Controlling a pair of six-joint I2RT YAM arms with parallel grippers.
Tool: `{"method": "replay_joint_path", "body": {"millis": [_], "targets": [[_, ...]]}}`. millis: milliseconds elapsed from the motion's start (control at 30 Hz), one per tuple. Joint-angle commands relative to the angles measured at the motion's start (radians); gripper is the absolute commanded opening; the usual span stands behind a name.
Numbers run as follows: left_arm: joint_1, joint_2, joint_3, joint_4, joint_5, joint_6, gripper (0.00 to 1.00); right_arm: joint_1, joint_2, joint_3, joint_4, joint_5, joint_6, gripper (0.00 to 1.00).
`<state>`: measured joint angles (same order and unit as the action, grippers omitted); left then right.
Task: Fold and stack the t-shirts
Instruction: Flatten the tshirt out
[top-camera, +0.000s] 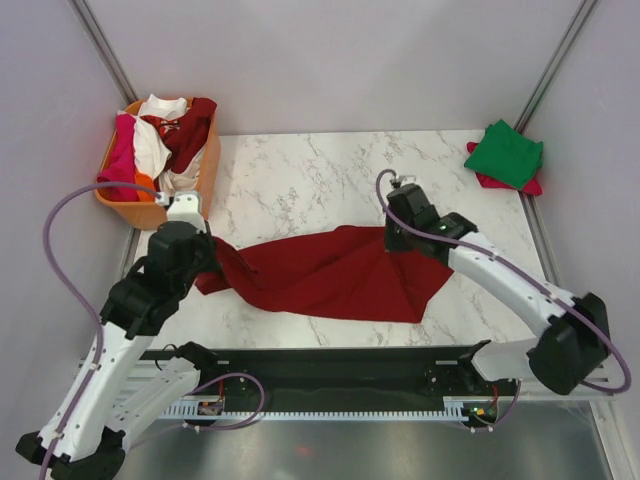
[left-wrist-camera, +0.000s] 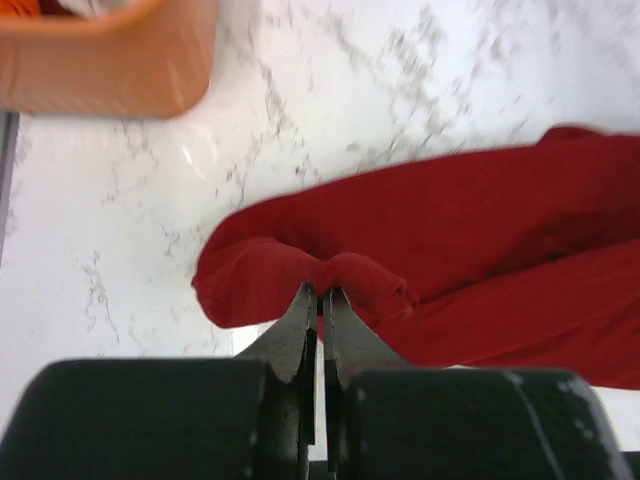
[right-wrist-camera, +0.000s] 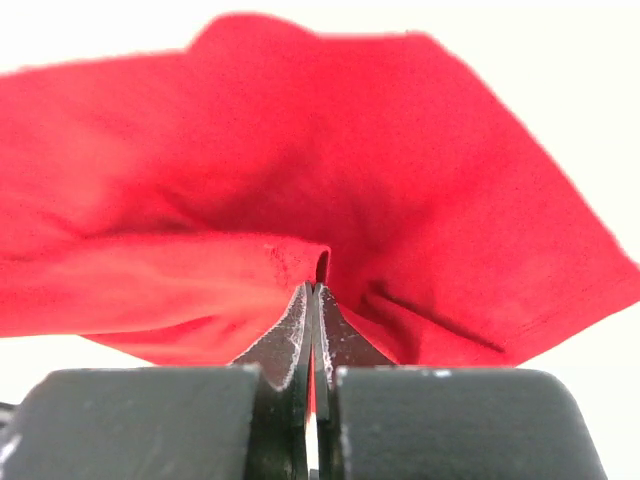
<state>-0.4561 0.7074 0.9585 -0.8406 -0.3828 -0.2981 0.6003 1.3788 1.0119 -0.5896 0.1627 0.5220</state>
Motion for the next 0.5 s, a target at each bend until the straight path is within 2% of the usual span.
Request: {"method": "replay_joint_path", "body": {"millis": [0, 200, 467], "targets": [[-0.001, -0.031, 0.182, 0.021, -0.024, 0.031, 0.02, 0.001, -0.156, 0.221, -0.130, 0.095, -0.039, 0.00], [-0.001, -0.022, 0.468, 0.029, 0.016, 0.152, 0.02, 0.003, -0.340, 0.457, -0.283, 0.133, -0.048, 0.00], [-0.001, -0.026, 0.848, 0.052, 0.211, 0.274, 0.02, 0.004, -0.644, 0.591, -0.296, 0.189, -0.137, 0.00]]}}
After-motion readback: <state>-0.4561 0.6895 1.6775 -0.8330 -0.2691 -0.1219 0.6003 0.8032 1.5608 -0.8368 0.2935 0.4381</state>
